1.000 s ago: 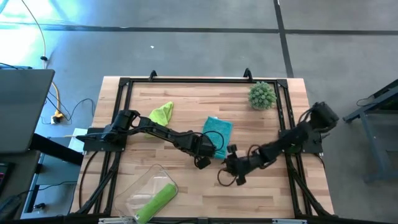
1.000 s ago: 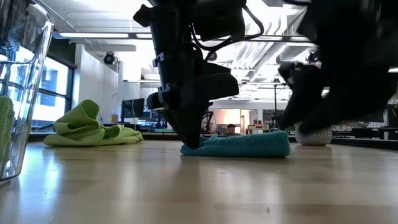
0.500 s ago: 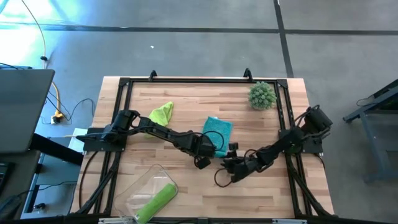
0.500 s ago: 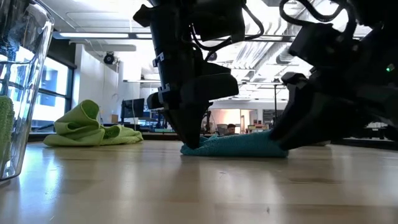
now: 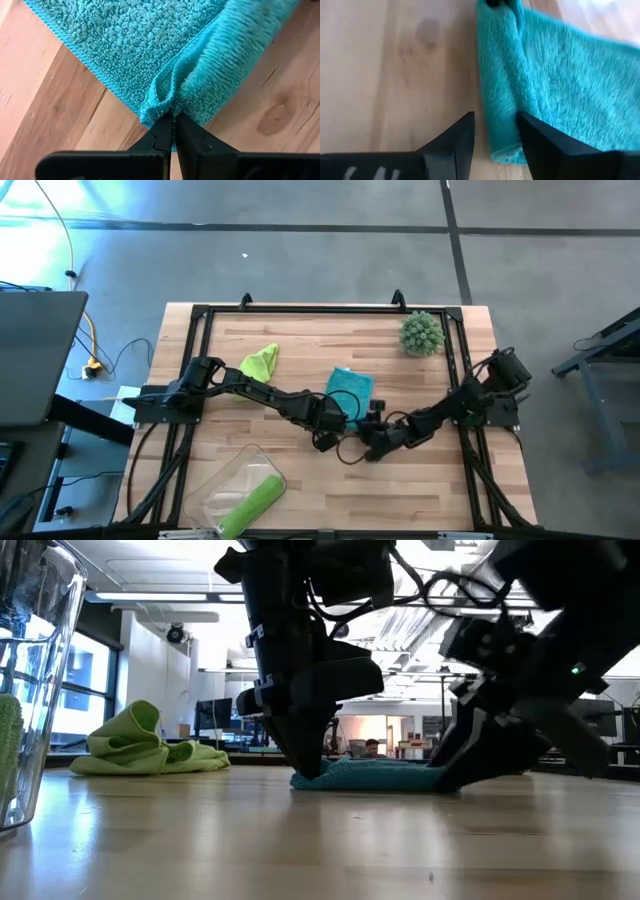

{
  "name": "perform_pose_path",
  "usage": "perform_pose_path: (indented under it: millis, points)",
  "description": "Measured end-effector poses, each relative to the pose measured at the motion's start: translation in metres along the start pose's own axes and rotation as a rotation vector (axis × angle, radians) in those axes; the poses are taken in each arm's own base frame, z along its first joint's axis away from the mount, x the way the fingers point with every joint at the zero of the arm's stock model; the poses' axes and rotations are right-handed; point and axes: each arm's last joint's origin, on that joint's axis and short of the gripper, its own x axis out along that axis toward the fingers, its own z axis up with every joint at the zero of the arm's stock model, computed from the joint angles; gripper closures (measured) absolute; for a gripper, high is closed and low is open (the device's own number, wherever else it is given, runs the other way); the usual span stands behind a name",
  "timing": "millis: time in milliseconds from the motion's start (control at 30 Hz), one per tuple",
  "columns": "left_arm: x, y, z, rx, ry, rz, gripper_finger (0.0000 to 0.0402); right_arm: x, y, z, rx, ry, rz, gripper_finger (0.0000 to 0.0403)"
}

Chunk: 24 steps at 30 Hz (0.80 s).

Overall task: Roll microfiber towels into tight, uniform cylinder then place into a basket
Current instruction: Roll the blue microfiber cloth

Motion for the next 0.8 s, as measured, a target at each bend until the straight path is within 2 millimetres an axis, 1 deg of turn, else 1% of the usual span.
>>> perform_pose_path:
  millis: [167,300,467,633,800]
  points:
    - [0.0,0.0,0.0,0.0,0.0,0.0,0.0395,0.004,-0.01,-0.002,0.099,0.067,0.015,0.0227]
    - [-0.002,0.0,0.0,0.019,0.005,0.005,0.0382,0.006,-0.012,-0.003,0.19,0.1,0.06,0.0212]
    - [-0.011,0.002,0.006,0.082,0.013,0.013,0.0357,0.006,-0.012,-0.005,0.273,0.133,0.063,0.0223]
    - [-0.029,0.0,0.015,0.134,0.009,-0.034,0.0329,0.005,-0.01,-0.007,0.32,0.142,0.062,0.0245]
    - [-0.04,0.007,0.015,0.297,0.105,0.006,0.031,0.003,-0.006,-0.009,0.384,0.137,0.04,0.0251]
